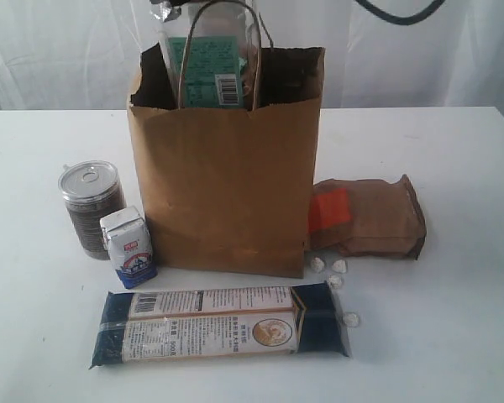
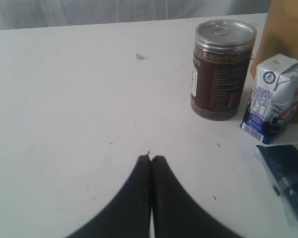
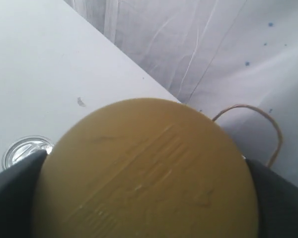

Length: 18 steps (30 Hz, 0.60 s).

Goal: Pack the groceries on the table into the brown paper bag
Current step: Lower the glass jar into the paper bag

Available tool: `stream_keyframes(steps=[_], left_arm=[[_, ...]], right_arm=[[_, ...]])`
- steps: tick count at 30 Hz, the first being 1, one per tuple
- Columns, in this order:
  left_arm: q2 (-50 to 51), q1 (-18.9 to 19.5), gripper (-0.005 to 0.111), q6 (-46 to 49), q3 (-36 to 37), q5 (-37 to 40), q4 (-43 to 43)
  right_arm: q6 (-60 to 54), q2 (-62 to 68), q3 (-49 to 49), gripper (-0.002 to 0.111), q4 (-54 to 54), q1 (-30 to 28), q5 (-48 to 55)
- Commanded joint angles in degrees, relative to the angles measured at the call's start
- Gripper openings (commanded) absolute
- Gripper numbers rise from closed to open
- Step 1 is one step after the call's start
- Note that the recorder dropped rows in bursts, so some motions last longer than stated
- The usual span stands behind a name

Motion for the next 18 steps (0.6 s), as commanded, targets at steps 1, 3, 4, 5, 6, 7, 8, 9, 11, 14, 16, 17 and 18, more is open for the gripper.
stream_keyframes(steps=[1,3,4,5,6,7,8,9,11,14,16,17,18], left_arm=[[-0.18,-0.26,0.000,0.03,0.23,0.03,-0.53],[-0.18,-0.26,0.000,0.03,0.23,0.03,-0.53],[-0.18,-0.26,0.000,0.03,0.23,0.03,-0.53],[-0.18,-0.26,0.000,0.03,0.23,0.03,-0.53],[-0.18,-0.26,0.000,0.03,0.23,0.03,-0.53],[-0.18,-0.26,0.000,0.03,0.23,0.03,-0.53],[-0.18,-0.26,0.000,0.03,0.23,0.03,-0.53],[-0.18,-0.26,0.000,0.03,0.23,0.03,-0.53],[-0.18,-0.26,0.000,0.03,0.23,0.03,-0.53],[-0.18,-0.26,0.000,0.03,0.23,0.03,-0.53],[-0.18,-0.26,0.000,0.03,0.23,0.03,-0.53],[-0.18,-0.26,0.000,0.03,0.23,0.03,-0.53],[-0.18,-0.26,0.000,0.03,0.23,0.03,-0.53]], right_arm=[[-0.72,0.98,-0.67,0.000,0.46,-0.11,-1.31],[-0.72,1.71,-0.67,0.000,0.91,-0.11,-1.02],[-0.72,2.04,-0.67,0.000,1.03,-0.11,-0.78],[-0.72,2.45,-0.67,0.000,1.12,-0.11,-0.40],[-0.72,2.76,-0.67,0.000,1.54,-0.11,0.02],[-0.72,3.03,-0.67,0.000,1.95,-0.11,0.43],[-0.72,3.35,-0.67,0.000,1.96,-0.11,0.81],[-0.72,3.48,-0.67,0.000,2.17,-0.11,1.20],[-0.72,3.90,-0.67,0.000,2.17,-0.11,1.32],[-0.72,4.01,-0.67,0.000,2.17,-0.11,1.42],[-0.72,4.01,-0.67,0.004,2.28,-0.11,1.31],[-0.72,4.01,-0.67,0.007,2.28,-0.11,1.43],[-0.72,4.01,-0.67,0.012,2.39,-0.11,1.68]])
